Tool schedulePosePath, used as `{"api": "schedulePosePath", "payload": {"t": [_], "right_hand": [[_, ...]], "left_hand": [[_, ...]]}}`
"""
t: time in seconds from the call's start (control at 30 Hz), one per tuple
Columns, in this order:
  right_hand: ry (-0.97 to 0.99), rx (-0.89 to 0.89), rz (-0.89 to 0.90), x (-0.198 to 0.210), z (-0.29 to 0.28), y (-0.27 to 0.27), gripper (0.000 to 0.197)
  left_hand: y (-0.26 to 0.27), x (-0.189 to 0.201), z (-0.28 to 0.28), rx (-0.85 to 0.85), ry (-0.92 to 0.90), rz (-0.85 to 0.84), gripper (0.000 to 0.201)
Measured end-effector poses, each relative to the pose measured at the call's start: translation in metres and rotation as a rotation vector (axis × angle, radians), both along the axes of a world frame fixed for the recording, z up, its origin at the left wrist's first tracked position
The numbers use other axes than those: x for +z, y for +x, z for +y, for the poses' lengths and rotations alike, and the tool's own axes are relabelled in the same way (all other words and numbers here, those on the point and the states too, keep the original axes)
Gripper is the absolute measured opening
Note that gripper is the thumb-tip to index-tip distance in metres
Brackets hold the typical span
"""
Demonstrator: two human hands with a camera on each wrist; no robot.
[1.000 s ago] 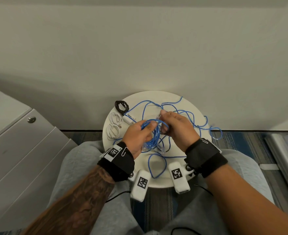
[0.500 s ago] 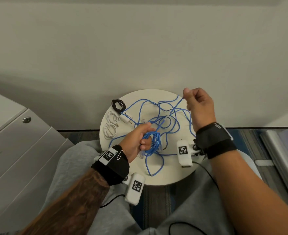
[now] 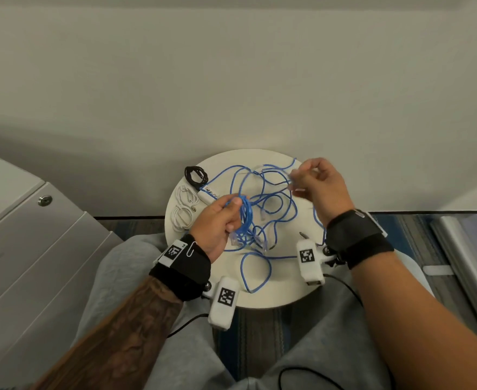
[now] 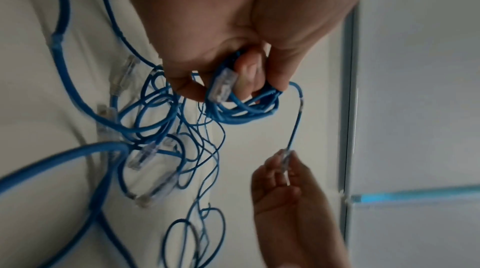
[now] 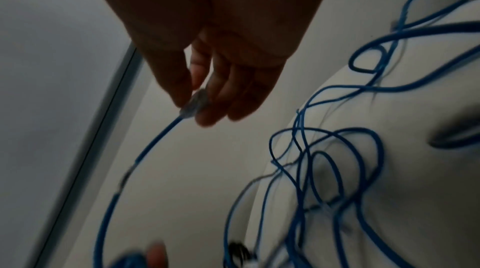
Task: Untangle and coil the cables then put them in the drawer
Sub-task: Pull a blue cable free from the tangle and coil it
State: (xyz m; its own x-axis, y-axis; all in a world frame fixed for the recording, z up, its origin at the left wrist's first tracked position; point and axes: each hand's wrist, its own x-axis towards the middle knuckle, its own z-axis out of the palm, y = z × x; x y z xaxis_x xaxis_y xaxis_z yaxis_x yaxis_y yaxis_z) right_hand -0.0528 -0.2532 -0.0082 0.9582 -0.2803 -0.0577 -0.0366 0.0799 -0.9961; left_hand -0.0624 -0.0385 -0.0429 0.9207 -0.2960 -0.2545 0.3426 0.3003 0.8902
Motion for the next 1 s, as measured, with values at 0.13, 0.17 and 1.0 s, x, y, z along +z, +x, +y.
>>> {"api": "schedulePosePath", "payload": {"t": [0.13, 0.17, 1.0], "right_hand": [[-0.004, 0.268, 0.081, -0.015, 0.032, -0.011, 0.02], [-0.026, 0.289, 0.094, -0.02, 0.038, -0.012, 0.022], [-0.046, 0.598, 0.103, -0.027, 0.066, -0.028, 0.097]], "left_hand": [[0.005, 0.003, 0.005, -0.008, -0.162, 0.06, 0.025], [0.004, 0.002, 0.005, -0.028, -0.165, 0.067, 0.025], [-0.001, 0.006, 0.007, -0.217, -0.258, 0.214, 0.03]]}}
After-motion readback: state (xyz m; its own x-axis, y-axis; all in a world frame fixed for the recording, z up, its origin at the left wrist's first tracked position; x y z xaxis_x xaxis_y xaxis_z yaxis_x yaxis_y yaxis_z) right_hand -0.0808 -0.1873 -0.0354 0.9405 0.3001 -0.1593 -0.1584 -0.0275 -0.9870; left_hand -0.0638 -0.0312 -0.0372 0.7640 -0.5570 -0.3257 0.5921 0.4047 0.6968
